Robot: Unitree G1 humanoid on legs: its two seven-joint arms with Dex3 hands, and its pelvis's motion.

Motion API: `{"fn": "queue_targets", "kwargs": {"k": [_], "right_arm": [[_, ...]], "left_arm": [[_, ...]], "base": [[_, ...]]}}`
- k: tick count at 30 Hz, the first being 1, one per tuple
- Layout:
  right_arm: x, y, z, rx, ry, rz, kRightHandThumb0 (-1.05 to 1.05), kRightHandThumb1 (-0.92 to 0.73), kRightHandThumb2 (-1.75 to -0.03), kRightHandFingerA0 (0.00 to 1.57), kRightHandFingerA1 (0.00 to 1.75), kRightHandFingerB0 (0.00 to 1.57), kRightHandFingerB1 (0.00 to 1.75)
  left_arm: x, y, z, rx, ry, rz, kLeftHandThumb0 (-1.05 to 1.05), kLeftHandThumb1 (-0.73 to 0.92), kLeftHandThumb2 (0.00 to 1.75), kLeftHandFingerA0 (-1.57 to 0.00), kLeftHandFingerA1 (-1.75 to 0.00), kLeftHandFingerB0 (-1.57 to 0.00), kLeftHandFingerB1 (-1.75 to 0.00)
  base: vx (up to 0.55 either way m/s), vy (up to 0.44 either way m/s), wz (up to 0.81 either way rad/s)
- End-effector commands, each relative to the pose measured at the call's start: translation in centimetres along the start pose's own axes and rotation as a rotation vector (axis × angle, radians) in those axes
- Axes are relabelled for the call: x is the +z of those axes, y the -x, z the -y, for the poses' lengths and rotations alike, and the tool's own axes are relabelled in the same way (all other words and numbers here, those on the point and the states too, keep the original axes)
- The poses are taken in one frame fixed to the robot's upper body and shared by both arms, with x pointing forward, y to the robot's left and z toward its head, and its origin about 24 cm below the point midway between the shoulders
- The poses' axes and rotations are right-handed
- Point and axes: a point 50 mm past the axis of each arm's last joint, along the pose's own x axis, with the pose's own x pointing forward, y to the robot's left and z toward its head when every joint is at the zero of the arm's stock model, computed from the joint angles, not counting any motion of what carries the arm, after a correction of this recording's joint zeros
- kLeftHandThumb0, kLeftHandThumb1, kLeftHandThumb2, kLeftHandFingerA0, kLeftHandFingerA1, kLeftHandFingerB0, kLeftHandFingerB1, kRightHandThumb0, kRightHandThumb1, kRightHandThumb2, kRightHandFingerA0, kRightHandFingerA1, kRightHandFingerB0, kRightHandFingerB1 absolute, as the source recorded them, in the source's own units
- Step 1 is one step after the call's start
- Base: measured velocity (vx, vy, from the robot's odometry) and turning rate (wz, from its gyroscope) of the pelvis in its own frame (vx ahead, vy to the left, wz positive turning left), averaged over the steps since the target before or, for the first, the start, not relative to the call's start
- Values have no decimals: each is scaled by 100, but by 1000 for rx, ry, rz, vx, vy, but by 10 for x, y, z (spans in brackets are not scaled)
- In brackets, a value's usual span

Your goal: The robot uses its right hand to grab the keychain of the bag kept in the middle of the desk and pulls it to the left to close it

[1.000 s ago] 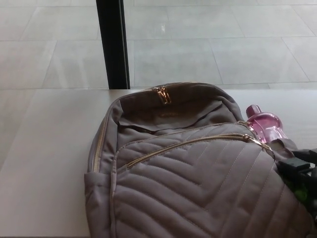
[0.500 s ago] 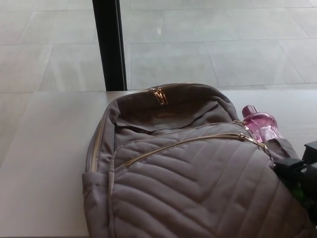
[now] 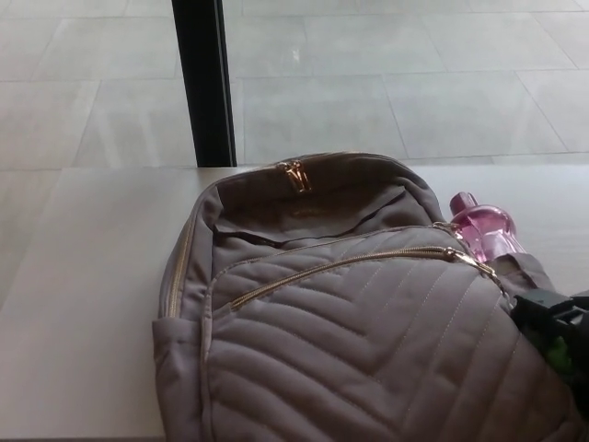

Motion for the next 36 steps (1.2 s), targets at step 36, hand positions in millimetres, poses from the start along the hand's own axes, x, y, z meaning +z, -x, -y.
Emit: {"fn": "queue_targets", "kwargs": {"k": [36], "right_arm": [[93,-150,111,130,-222,281,-15,-62,-79,80,175,67,160]], "left_arm": [[-5,1,1,-29,-120,-64,-68,71,62,-56,-50,-45,-39]], "base": [[0,0,1]]}}
